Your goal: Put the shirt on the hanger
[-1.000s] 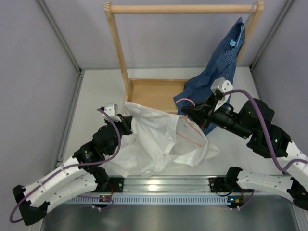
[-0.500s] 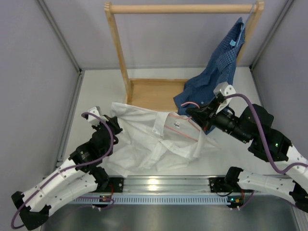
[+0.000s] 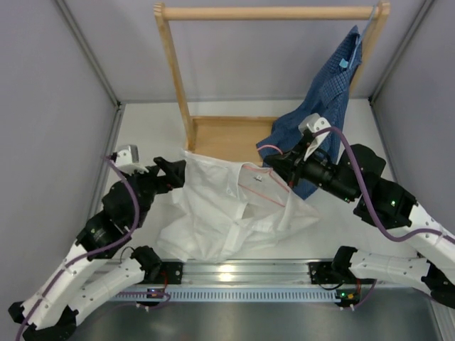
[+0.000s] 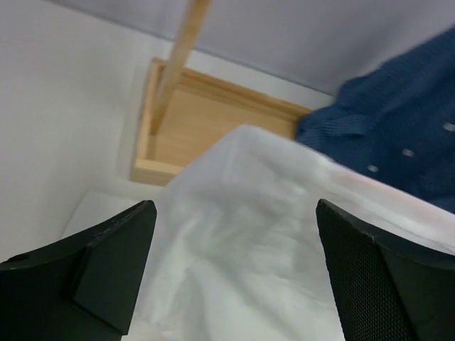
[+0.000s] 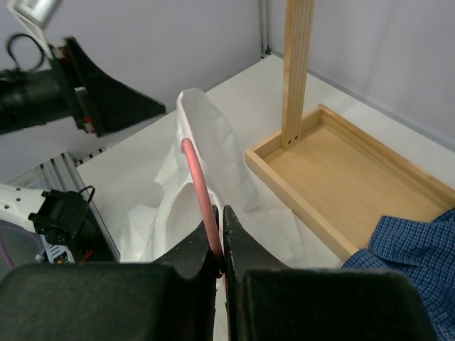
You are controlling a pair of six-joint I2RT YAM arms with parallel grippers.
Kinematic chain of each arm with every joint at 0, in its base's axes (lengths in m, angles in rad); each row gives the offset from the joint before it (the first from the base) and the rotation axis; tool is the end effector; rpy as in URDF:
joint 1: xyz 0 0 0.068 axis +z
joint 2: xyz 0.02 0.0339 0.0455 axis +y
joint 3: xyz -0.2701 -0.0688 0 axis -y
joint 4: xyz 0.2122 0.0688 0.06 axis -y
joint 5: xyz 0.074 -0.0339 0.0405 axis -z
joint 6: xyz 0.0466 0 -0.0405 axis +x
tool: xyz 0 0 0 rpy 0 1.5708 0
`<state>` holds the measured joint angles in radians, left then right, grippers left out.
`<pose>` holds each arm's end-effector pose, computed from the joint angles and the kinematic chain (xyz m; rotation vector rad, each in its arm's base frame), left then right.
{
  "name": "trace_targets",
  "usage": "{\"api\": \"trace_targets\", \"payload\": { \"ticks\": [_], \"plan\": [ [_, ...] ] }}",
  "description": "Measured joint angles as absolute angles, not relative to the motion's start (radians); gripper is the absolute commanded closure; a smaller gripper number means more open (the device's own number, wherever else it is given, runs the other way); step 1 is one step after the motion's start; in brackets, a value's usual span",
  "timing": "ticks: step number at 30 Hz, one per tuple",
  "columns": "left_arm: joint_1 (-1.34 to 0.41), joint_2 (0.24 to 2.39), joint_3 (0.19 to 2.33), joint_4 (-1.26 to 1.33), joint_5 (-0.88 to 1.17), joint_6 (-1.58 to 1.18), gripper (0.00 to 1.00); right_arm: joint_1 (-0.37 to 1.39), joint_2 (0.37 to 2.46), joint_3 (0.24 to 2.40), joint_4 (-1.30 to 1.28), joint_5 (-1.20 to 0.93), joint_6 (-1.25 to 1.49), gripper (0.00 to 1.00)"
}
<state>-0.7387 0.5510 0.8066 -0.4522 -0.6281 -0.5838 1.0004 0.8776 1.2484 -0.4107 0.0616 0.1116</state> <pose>0.0847 -0.0401 0.3448 -0.3180 1.7186 -0.4180 0.0801 0.1195 0.4493 -0.6737 1.5298 0.8036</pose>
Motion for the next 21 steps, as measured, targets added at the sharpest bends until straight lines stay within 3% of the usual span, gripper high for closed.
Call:
{"api": "trace_targets", "payload": {
  "ticks": [5, 9, 12, 21],
  "plan": [
    [-0.736, 0.569, 1.026, -0.393, -0.223, -0.402, 0.02, 1.000, 0.901, 1.299, -0.435, 0.056, 0.102, 1.00],
    [-0.736, 0.746, 1.219, -0.361, 0.208, -0.204, 0.02, 1.000, 0.905, 1.331, -0.481, 0.004, 0.097, 1.00],
    [-0.736, 0.870, 1.249, -0.368, 0.480, -0.054, 0.02, 1.000, 0.897, 1.331, -0.524, -0.046, 0.096, 1.00],
    [-0.736, 1.064, 1.301, -0.541, 0.884, 0.243, 0.13, 1.000, 0.836, 1.329, -0.601, -0.221, 0.099, 1.00]
  ]
}}
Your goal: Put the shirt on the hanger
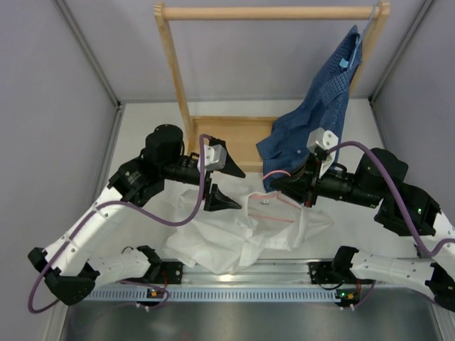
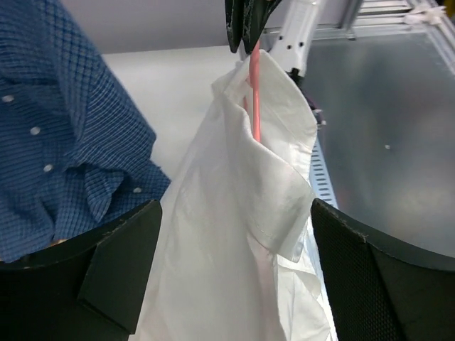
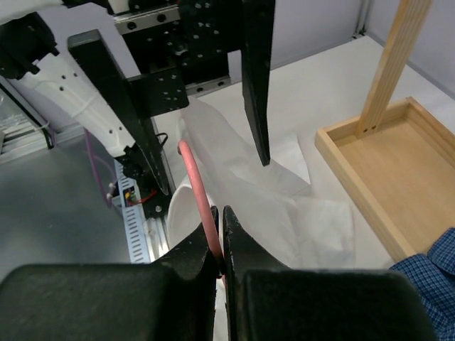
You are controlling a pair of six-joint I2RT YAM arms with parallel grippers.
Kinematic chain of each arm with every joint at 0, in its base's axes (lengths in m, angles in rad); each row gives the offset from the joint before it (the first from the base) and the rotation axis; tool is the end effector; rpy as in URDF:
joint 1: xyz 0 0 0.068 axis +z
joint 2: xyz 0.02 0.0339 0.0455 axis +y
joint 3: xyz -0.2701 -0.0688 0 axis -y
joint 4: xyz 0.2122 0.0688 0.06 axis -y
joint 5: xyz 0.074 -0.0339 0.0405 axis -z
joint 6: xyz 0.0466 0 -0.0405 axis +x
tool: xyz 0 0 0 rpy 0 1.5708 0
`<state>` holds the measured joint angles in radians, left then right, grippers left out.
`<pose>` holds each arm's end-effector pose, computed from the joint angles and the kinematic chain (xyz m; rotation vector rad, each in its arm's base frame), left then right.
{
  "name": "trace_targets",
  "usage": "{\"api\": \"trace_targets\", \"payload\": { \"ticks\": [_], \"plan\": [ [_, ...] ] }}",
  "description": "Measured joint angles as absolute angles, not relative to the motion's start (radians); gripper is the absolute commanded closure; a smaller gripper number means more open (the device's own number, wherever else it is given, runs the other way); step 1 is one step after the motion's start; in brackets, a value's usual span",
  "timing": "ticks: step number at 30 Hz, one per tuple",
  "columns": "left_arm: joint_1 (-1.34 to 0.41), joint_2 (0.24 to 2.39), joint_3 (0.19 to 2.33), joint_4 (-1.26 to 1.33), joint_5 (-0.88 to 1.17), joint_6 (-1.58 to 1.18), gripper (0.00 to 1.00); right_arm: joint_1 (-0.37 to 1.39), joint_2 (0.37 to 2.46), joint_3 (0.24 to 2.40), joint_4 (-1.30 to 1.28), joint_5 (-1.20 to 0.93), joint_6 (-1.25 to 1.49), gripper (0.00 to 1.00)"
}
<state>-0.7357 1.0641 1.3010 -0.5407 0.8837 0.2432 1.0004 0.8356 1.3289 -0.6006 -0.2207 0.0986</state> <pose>0.1092 -0.1475 0.4268 1.4089 1.3045 -1.1568 0.0541 0.1032 0.4544 -0.9300 1.5165 0.9975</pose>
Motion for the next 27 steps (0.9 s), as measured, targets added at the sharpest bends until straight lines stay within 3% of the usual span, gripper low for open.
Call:
{"api": "trace_targets", "payload": {
  "ticks": [3, 4, 5, 10, 11, 13, 14, 15, 22, 23, 24, 25, 27],
  "plan": [
    [-0.735, 1.121, 1.326, -0.558, 0.978, 0.273, 0.31, 1.000, 0.822, 1.329, -0.601, -0.242, 0.098, 1.00],
    [-0.735, 1.134, 1.326, -0.569, 0.996, 0.279, 0.50, 1.000, 0.820, 1.329, -0.601, -0.247, 0.098, 1.00],
    [-0.735, 1.144, 1.326, -0.580, 1.009, 0.279, 0.55, 1.000, 0.820, 1.329, -0.601, -0.252, 0.098, 1.00],
    [-0.735, 1.168, 1.325, -0.608, 1.037, 0.290, 0.53, 1.000, 0.839, 1.329, -0.603, -0.260, 0.097, 1.00],
    [-0.735, 1.170, 1.325, -0.609, 1.037, 0.290, 0.62, 1.000, 0.841, 1.329, -0.603, -0.260, 0.097, 1.00],
    [-0.735, 1.170, 1.325, -0.611, 1.040, 0.287, 0.69, 1.000, 0.853, 1.329, -0.603, -0.262, 0.097, 1.00],
    [-0.735, 1.171, 1.325, -0.611, 1.042, 0.287, 0.80, 1.000, 0.858, 1.329, -0.603, -0.265, 0.097, 1.00],
    [-0.735, 1.171, 1.325, -0.612, 1.045, 0.286, 1.00, 1.000, 0.862, 1.329, -0.602, -0.265, 0.097, 1.00],
    [-0.735, 1.173, 1.324, -0.617, 1.057, 0.303, 1.00, 1.000, 0.852, 1.316, -0.597, -0.276, 0.102, 1.00],
    [-0.735, 1.173, 1.324, -0.618, 1.058, 0.307, 1.00, 1.000, 0.846, 1.308, -0.596, -0.276, 0.106, 0.96],
    [-0.735, 1.172, 1.324, -0.619, 1.058, 0.310, 1.00, 1.000, 0.838, 1.301, -0.596, -0.277, 0.109, 0.67],
    [-0.735, 1.172, 1.324, -0.623, 1.058, 0.315, 1.00, 1.000, 0.831, 1.295, -0.596, -0.278, 0.117, 0.51],
    [-0.735, 1.170, 1.324, -0.644, 1.062, 0.323, 1.00, 1.000, 0.807, 1.284, -0.598, -0.271, 0.116, 0.43]
  ]
}}
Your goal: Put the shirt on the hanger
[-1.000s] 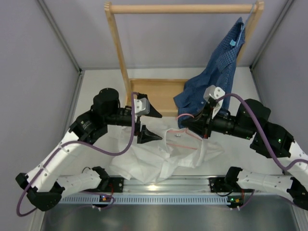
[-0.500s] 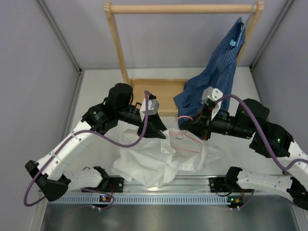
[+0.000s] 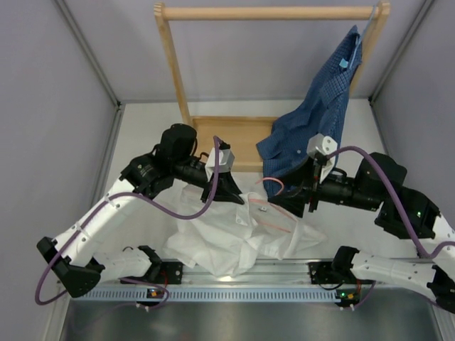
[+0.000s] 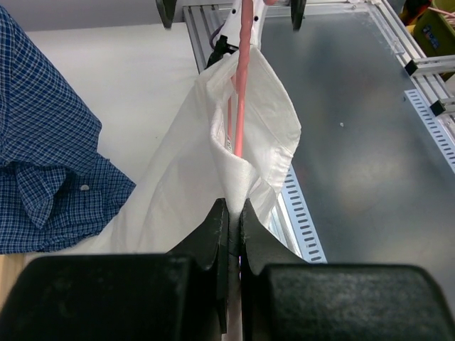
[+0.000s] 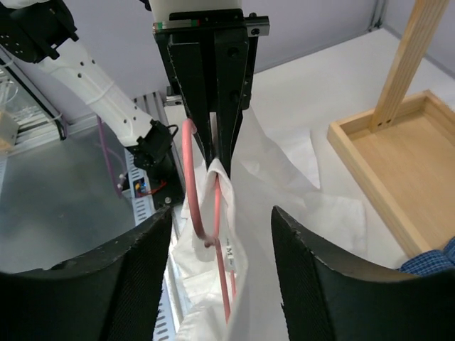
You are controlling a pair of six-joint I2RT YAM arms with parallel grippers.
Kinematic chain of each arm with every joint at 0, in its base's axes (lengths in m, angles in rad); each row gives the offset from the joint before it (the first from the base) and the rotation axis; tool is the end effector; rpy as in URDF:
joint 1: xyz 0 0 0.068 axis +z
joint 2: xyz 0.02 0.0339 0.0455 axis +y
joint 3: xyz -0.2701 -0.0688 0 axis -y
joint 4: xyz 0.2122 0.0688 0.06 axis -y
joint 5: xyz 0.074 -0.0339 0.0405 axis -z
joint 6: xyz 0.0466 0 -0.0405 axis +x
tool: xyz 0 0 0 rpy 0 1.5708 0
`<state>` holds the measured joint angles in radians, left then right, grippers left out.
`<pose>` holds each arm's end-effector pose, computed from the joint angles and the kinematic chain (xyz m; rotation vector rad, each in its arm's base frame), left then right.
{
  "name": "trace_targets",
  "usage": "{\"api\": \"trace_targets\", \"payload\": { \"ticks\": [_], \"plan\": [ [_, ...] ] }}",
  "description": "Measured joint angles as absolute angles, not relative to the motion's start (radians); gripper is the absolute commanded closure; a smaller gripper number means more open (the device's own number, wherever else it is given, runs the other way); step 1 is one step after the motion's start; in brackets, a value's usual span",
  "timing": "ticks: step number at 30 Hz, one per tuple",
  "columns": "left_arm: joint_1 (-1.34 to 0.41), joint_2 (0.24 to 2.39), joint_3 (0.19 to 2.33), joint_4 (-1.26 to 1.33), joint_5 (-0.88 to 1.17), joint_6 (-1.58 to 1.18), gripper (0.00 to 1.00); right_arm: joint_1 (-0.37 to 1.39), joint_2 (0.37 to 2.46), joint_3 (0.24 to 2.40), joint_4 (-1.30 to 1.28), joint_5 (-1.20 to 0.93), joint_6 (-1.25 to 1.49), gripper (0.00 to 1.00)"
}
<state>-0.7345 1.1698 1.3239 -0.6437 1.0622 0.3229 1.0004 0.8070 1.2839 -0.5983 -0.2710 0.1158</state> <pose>0.1214 -0.1645 0.4086 1.5522 1.3157 -1.3388 0.0501 0.1012 0.4449 -0.9621 1.5263 1.0471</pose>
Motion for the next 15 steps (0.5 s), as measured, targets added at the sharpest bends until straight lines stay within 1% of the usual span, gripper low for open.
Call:
{"api": "trace_targets", "payload": {
  "ticks": [2, 3, 5, 10, 15],
  "plan": [
    [-0.734, 1.167, 1.324, -0.662, 1.063, 0.333, 1.00, 1.000, 0.772, 1.274, -0.603, -0.258, 0.106, 0.43],
    [-0.735, 1.165, 1.324, -0.675, 1.064, 0.340, 1.00, 1.000, 0.749, 1.270, -0.613, -0.249, 0.104, 0.46],
    [-0.735, 1.162, 1.328, -0.700, 1.065, 0.349, 1.00, 1.000, 0.694, 1.262, -0.650, -0.224, 0.099, 0.48],
    [-0.735, 1.137, 1.343, -0.750, 1.066, 0.366, 1.00, 1.000, 0.508, 1.188, -0.761, -0.202, 0.093, 0.47],
    [-0.735, 1.110, 1.371, -0.778, 1.066, 0.364, 1.00, 1.000, 0.421, 1.074, -0.857, -0.285, 0.088, 0.47]
  ]
}}
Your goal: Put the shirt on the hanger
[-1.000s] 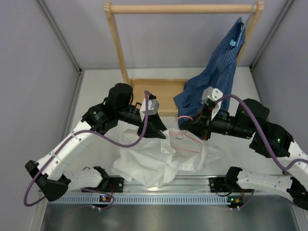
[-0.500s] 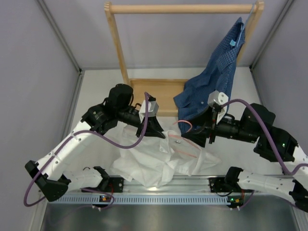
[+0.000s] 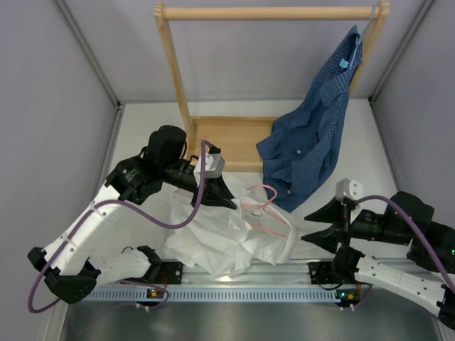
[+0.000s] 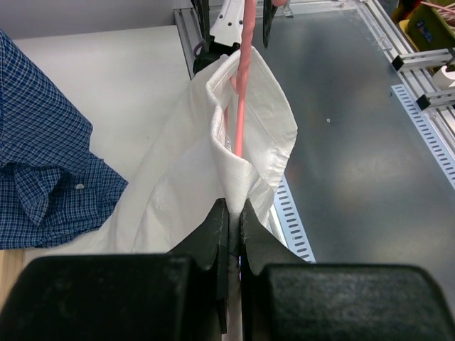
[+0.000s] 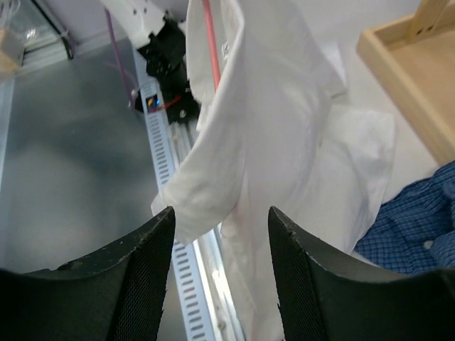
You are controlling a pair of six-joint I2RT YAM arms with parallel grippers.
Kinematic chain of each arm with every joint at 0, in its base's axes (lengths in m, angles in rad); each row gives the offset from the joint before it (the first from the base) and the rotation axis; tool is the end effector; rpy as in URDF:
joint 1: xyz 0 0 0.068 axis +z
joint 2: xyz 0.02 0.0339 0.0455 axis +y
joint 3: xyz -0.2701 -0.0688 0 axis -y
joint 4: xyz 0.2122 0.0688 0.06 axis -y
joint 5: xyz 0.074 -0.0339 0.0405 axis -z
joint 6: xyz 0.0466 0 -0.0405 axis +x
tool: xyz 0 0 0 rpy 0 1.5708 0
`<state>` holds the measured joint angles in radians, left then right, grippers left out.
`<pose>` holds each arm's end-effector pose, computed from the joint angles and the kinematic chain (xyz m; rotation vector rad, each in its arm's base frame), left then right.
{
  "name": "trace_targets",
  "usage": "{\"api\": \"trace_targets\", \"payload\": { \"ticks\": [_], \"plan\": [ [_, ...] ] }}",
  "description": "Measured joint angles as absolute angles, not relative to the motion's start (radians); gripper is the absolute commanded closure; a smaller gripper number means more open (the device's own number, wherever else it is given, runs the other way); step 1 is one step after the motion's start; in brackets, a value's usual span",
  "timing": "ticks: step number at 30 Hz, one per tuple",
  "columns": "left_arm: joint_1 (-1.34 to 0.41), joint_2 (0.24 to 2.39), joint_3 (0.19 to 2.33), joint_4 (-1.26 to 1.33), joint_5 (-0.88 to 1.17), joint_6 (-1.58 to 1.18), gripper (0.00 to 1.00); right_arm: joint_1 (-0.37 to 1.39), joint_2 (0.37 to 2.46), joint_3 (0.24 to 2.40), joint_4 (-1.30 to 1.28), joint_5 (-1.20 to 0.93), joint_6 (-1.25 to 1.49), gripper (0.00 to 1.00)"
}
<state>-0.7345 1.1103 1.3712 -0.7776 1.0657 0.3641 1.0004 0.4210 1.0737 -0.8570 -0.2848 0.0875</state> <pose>0.1014 -0.1465 0.4205 1.5751 1.3023 -1.3277 0.0008 0.0255 0.3763 -1.0227 1.5864 1.0198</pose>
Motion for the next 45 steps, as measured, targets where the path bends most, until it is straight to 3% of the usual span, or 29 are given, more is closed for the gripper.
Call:
{"api": "trace_targets", "payload": {
  "ticks": [6, 16, 21, 28, 31, 38, 39, 41, 43, 44, 45],
  "plan": [
    [-0.735, 1.138, 1.435, -0.811, 1.074, 0.355, 1.00, 1.000, 0.437, 1.028, -0.907, -0.363, 0.081, 0.50],
    [-0.734, 1.161, 1.449, -0.836, 1.111, 0.342, 1.00, 1.000, 0.562, 1.020, -0.842, -0.366, 0.066, 0.69],
    [-0.734, 1.176, 1.457, -0.839, 1.110, 0.338, 1.00, 1.000, 0.574, 0.988, -0.724, -0.400, 0.067, 0.85],
    [-0.713, 1.187, 1.463, -0.840, 1.108, 0.311, 1.00, 1.000, 0.562, 0.946, -0.609, -0.412, 0.082, 0.83],
    [-0.693, 1.187, 1.468, -0.843, 1.118, 0.307, 1.00, 1.000, 0.554, 0.919, -0.588, -0.411, 0.079, 0.99],
    [-0.669, 1.186, 1.468, -0.833, 1.140, 0.270, 1.00, 1.000, 0.521, 0.896, -0.540, -0.376, 0.079, 1.00],
    [-0.669, 1.185, 1.468, -0.827, 1.135, 0.263, 0.97, 1.000, 0.516, 0.896, -0.537, -0.358, 0.080, 1.00],
    [-0.669, 1.181, 1.468, -0.807, 1.109, 0.247, 0.71, 1.000, 0.507, 0.896, -0.529, -0.317, 0.088, 1.00],
    [-0.667, 1.167, 1.466, -0.776, 1.044, 0.209, 0.57, 1.000, 0.501, 0.899, -0.524, -0.268, 0.101, 1.00],
    [-0.661, 1.152, 1.464, -0.756, 0.999, 0.184, 0.32, 1.000, 0.495, 0.900, -0.527, -0.243, 0.108, 1.00],
    [-0.657, 1.135, 1.463, -0.738, 0.941, 0.158, 0.21, 1.000, 0.492, 0.902, -0.529, -0.224, 0.115, 1.00]
  ]
}}
